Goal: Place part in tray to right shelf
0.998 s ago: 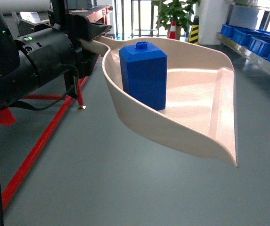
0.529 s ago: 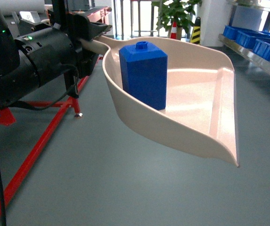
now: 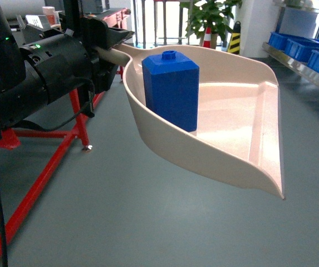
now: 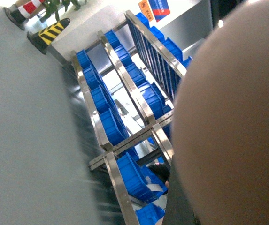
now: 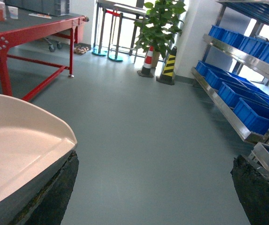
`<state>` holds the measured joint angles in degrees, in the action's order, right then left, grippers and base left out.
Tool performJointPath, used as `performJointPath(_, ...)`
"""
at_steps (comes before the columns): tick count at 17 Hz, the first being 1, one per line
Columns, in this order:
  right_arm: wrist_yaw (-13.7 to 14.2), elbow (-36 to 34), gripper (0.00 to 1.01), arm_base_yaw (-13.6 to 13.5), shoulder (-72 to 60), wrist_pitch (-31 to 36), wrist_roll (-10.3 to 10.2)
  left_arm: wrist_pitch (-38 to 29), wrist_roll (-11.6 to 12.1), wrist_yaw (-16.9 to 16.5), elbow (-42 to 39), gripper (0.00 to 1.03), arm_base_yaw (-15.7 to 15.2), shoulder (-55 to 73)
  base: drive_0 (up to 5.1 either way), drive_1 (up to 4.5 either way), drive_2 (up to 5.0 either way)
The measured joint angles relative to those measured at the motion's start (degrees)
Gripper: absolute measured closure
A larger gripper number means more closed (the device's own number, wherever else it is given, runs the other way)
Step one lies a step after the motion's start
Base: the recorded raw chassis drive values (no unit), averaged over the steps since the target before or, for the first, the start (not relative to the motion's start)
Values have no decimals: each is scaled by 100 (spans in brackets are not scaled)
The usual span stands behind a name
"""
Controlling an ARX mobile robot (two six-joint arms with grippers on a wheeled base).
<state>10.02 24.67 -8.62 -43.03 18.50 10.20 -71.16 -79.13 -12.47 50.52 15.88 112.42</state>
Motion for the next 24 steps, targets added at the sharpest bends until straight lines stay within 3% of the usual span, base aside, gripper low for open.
performJointPath(24,0,-2,3,0,0,-22,0,-44,0,7,-9,91,0,-9,7,439,-425)
